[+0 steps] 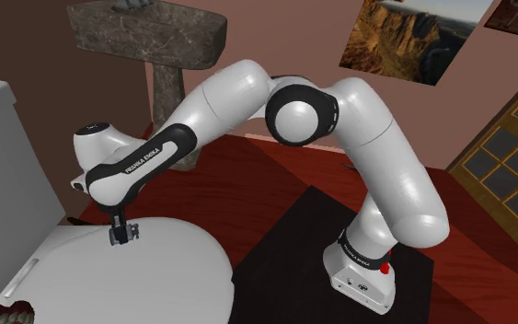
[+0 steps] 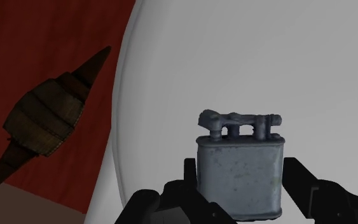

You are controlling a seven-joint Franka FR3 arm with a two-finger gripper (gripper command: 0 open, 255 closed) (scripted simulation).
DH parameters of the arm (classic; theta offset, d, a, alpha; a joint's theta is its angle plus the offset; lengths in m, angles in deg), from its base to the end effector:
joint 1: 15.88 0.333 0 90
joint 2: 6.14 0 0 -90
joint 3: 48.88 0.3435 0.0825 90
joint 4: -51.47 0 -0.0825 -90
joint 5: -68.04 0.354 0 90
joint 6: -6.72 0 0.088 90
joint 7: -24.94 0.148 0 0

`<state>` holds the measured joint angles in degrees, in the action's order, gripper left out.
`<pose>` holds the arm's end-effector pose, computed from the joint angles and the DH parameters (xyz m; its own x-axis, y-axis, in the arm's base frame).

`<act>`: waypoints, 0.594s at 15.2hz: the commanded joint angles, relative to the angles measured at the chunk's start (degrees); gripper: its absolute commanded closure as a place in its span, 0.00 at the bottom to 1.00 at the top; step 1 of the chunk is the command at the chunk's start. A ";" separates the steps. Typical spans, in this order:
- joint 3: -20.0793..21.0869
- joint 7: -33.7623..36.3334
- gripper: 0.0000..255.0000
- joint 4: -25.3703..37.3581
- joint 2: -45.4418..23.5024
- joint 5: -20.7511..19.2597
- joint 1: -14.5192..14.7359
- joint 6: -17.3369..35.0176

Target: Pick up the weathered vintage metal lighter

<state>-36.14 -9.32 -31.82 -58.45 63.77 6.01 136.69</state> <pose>0.5965 0.3760 0.1375 0.3857 0.9226 0.0046 0.9132 -0.3810 -0.1446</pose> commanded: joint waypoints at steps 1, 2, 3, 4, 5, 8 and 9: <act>0.16 0.05 1.00 -0.46 1.17 0.13 -0.12 -0.72; 0.23 0.07 1.00 -0.65 1.75 0.19 -0.19 -1.10; 0.30 0.09 1.00 -0.82 2.32 0.26 -0.25 -1.50; 0.38 0.11 1.00 -0.98 2.88 0.32 -0.31 -1.90; 0.45 0.12 1.00 -1.12 3.44 0.39 -0.37 -2.31; 0.67 0.17 1.00 -1.46 5.05 0.60 -0.55 -3.58; 0.74 0.18 1.00 -1.54 5.58 0.67 -0.61 -4.02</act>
<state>-35.46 -9.10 -33.67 -53.25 64.37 5.45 133.37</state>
